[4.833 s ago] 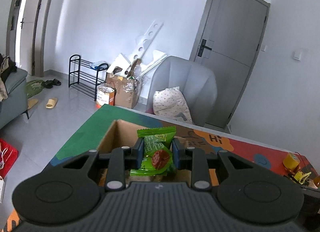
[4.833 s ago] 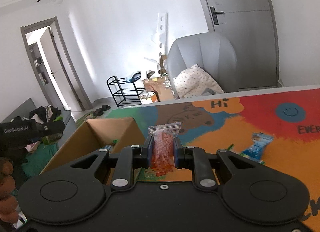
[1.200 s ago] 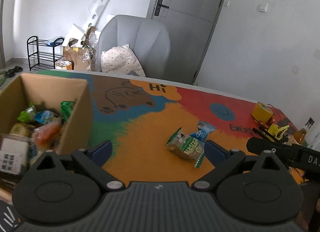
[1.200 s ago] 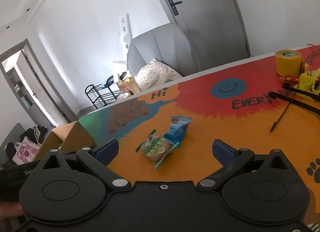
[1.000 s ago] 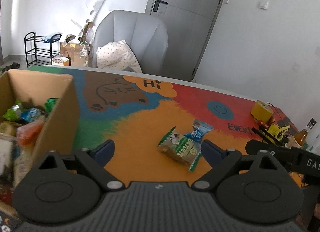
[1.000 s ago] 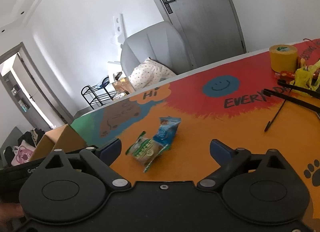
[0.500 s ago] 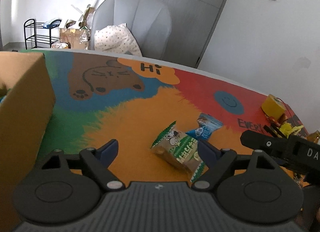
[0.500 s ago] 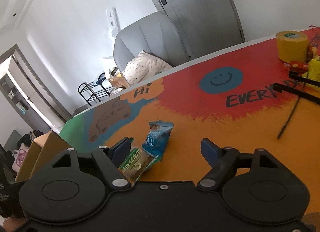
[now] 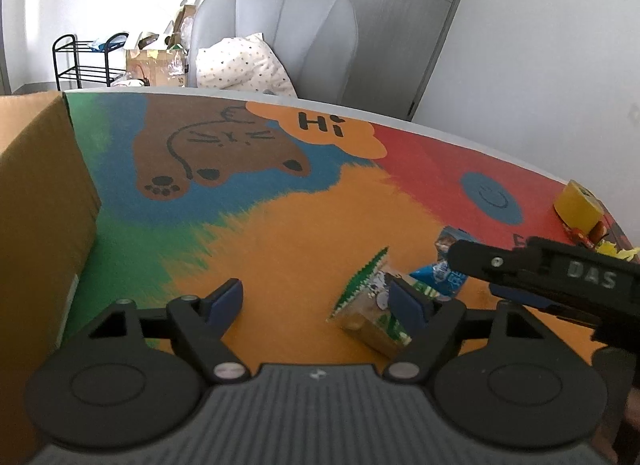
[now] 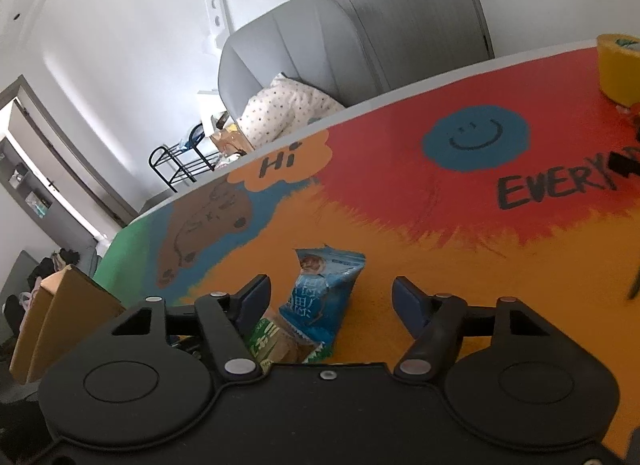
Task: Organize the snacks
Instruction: 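Grasp the green-and-white cracker pack with the left gripper while the right gripper grasps the blue candy pack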
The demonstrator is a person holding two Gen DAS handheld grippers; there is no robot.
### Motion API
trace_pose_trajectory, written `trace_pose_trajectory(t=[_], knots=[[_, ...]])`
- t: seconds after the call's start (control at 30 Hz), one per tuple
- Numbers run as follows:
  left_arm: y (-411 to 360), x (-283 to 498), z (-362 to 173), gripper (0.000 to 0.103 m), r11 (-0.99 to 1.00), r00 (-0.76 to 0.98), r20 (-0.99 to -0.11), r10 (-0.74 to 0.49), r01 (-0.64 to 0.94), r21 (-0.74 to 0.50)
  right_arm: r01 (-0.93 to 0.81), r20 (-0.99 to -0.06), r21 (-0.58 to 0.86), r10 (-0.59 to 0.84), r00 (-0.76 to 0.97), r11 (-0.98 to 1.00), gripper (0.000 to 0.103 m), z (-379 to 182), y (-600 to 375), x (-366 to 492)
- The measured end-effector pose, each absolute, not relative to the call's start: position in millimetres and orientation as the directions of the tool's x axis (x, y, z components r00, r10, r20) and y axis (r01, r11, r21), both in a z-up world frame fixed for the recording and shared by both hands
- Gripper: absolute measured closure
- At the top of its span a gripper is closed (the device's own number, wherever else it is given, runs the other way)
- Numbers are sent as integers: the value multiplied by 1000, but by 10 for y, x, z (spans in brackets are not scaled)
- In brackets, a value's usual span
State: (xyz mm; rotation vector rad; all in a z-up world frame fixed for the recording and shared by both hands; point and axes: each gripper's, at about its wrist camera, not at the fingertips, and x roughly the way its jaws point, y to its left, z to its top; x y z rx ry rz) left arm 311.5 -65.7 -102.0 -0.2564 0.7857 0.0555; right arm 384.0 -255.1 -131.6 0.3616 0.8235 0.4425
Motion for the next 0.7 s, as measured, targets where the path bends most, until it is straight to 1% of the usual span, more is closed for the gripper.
trace_pose_trajectory(t=[0.03,0.07,0.1,0.13,0.27,0.53,0.7], knots=[[-649,3120,-1019,23,968,707,-705,-44,-146,-206,-243,-622,456,502,601,856,37,-1315,-2514,3843],[-643,3125,-1020,23,968,708,-705,-43,-146,-205,-251,-625,443,497,602,861,42,-1314,-2483,3848],[-638,3126,-1020,23,968,708,-705,-43,-146,-205,-253,-632,430,489,601,867,52,-1311,-2461,3854],[-633,3136,-1016,23,968,707,-706,-43,-147,-206,-252,-639,417,479,601,873,69,-1308,-2451,3858],[-635,3139,-993,23,967,712,-701,-42,-149,-209,-247,-644,422,480,595,872,73,-1313,-2516,3832],[-767,3134,-942,22,967,724,-687,-64,-124,-221,-193,-647,419,441,622,887,73,-1314,-2764,3734],[-896,3187,-972,20,970,712,-698,-69,-117,-215,-163,-647,414,416,639,895,73,-1319,-2904,3699]])
